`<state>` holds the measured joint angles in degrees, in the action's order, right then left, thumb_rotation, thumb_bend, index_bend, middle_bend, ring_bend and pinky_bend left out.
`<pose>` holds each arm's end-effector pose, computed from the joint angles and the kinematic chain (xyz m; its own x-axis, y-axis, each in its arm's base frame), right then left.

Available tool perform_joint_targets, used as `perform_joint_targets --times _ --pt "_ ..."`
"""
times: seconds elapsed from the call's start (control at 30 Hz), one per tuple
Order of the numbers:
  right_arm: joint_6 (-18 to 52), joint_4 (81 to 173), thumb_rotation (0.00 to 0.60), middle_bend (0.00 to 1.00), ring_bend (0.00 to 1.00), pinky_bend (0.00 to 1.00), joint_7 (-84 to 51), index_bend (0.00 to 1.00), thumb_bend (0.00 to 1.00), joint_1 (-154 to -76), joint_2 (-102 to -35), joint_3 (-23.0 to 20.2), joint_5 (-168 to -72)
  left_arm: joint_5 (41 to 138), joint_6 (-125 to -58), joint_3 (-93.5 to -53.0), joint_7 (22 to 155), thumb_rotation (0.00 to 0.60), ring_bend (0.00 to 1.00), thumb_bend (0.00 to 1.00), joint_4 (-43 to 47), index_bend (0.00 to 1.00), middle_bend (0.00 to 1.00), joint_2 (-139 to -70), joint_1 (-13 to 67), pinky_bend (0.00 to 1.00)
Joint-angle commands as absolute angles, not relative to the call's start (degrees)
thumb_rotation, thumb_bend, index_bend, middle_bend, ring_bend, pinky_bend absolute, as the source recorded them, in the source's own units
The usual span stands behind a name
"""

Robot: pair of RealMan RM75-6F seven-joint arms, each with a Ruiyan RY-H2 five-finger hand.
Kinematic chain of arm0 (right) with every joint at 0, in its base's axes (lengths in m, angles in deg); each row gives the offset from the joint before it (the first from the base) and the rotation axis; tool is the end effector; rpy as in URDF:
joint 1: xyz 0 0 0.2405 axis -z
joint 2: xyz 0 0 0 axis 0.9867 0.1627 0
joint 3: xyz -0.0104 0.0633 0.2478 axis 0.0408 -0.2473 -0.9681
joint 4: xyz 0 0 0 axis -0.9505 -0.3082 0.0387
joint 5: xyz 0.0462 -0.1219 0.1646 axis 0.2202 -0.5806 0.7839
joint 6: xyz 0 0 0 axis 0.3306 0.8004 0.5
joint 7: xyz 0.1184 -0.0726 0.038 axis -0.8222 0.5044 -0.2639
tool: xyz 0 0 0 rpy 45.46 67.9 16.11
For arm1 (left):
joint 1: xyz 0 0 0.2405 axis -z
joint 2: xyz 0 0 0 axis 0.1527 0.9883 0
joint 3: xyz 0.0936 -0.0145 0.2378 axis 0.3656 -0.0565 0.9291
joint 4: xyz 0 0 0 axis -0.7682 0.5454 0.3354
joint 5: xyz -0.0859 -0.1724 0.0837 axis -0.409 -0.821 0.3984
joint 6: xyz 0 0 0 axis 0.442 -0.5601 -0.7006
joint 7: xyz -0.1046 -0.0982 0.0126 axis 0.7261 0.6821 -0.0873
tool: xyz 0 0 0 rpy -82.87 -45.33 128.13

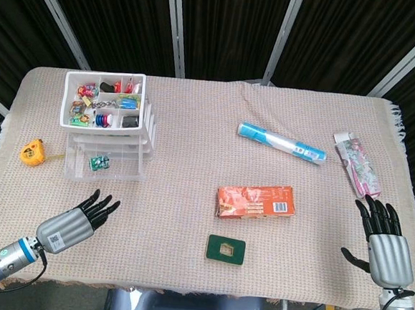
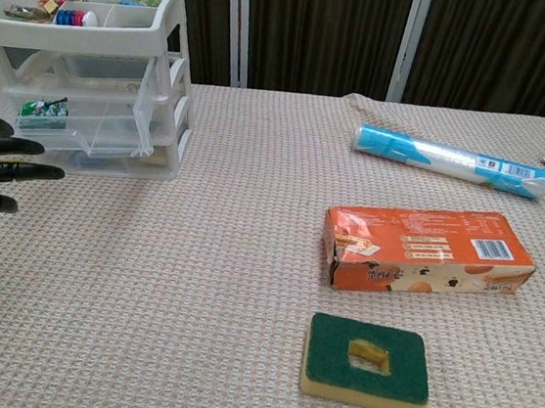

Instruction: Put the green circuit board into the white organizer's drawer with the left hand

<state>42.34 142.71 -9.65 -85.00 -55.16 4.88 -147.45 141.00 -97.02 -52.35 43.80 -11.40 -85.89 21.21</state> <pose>-0.2962 -0.1814 0.1409 0.4276 0.0929 0.8992 -0.8983 -0.0671 0.4341 -0.2481 0.2174 0.0825 0.8869 -0.4179 0.1968 -0.1429 -0.6534 -0.7434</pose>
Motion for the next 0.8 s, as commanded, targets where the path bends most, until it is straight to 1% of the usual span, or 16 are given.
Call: perform_joint_targets --times 0.03,0.1,0.27,0.8 --pt "42.3 142.7 0.6 0.0 0.0 0.0 -9.6 0.08 0.0 -85.0 -55.2 4.9 -147.4 140.3 -94.0 -52.8 42.9 0.6 0.0 1.0 -9.8 0.25 0.0 -86.6 21.7 0.09" --pt "42.3 142.7 0.6 0.0 0.0 0.0 -9.7 0.08 0.0 -85.0 -55.1 4.9 -147.4 140.0 -93.0 -53.0 42.2 0.6 0.0 1.0 -9.1 0.24 0.0 -86.9 22.0 0.07" --pt "42.3 142.8 0.6 0.0 0.0 0.0 -9.7 0.08 0.0 -85.0 -55.1 4.9 -147.3 138.5 -90.5 -54.2 40.5 0.6 0.0 1.0 -7.7 0.21 0.0 -87.9 22.1 0.05" --pt "42.6 142.6 0.6 0.0 0.0 0.0 -9.7 0.08 0.0 -84.9 -55.2 4.8 -147.6 134.0 -86.1 -57.8 37.6 0.6 0.0 1.0 -8.3 0.21 0.0 -89.3 22.6 0.05"
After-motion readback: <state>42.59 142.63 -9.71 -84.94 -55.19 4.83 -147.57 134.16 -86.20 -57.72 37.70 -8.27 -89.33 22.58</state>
